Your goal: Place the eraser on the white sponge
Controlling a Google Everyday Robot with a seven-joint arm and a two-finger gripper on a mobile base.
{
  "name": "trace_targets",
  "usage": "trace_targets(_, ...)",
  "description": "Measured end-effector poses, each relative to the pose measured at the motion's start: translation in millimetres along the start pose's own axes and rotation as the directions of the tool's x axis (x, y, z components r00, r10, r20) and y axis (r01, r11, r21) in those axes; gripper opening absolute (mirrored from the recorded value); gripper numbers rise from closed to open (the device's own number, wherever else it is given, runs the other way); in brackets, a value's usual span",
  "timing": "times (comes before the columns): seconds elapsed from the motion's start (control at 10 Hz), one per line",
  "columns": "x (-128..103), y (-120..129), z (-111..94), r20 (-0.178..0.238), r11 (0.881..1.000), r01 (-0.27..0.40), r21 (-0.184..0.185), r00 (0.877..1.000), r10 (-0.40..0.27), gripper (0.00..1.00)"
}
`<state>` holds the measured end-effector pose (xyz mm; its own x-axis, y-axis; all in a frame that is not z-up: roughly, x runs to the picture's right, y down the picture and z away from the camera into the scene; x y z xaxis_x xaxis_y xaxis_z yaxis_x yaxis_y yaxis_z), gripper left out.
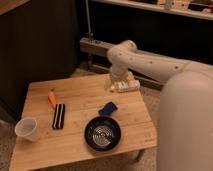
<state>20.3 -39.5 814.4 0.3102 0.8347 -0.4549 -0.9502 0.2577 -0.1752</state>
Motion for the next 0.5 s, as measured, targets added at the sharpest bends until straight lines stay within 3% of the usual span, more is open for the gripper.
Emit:
trace_targets(0.2,-9.1,48.5,-8.7,0.004,0.999,0.054,-0.004,0.999,-0.054,0.80)
trace_targets(0.5,9.1,120.9,-19.6,0.004,0.990,0.143,-0.019,0.990,-0.143,0.80)
